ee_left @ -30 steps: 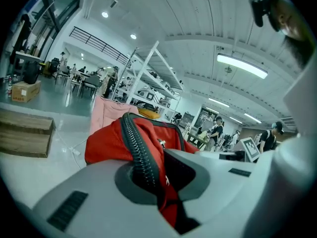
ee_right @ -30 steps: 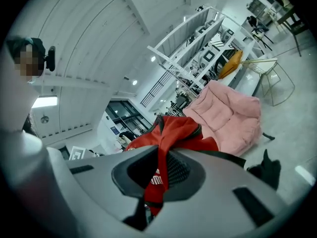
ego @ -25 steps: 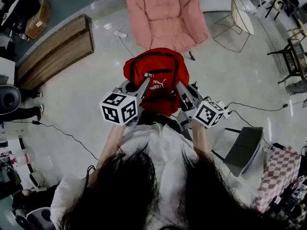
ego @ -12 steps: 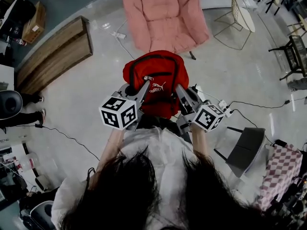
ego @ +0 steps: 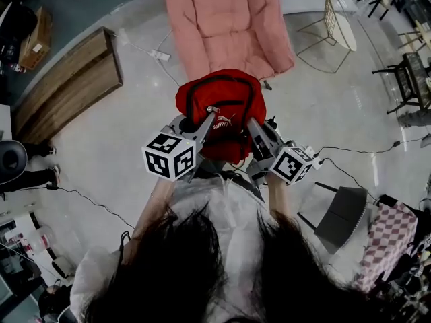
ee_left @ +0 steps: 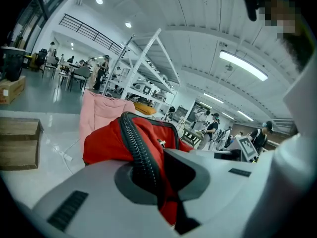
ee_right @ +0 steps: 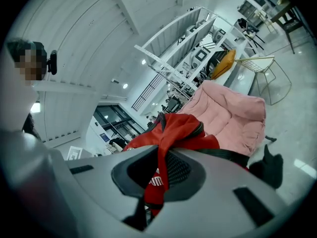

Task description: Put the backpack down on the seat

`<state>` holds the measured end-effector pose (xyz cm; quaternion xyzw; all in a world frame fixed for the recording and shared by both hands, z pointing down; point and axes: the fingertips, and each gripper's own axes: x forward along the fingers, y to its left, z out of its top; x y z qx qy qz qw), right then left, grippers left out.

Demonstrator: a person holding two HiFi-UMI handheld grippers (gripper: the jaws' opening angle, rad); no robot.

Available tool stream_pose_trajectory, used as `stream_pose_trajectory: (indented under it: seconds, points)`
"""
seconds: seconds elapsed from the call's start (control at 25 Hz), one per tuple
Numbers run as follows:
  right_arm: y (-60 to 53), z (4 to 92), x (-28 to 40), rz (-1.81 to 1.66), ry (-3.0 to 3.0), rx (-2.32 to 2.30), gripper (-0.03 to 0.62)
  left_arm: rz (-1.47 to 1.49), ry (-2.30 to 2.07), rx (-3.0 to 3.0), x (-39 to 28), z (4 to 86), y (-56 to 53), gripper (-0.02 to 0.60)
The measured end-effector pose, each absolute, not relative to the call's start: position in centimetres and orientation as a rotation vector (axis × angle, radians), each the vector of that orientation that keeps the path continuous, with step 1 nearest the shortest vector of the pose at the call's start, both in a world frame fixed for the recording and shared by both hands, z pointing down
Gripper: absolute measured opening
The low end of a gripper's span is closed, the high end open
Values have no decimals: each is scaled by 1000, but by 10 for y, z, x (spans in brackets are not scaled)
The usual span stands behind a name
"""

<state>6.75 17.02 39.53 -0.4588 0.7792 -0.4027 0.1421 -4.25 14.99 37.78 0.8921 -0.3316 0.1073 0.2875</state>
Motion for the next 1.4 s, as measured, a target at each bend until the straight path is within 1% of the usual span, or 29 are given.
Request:
stream_pose_trajectory:
  seconds: [0.4,0.6,0.88,1.16,1.4]
  points:
    - [84,380,42,-1100,2209,-1423,41,274,-796,2463,-65,363,66,43]
    - [65,382,27,-1111,2197,-1424,43,283,-783,2487,-79,360,40,44]
    - [40,386,24,-1166,2219,-1440,43,282,-802,2456,-82,369,16,44]
    - [11,399,32,-1200,2246,-1395,43,291,-840,2415,-76,382,-9,44]
    - [-41,418,56,-1252,2242,-1364,42,341,-873,2385,-52,398,-60,44]
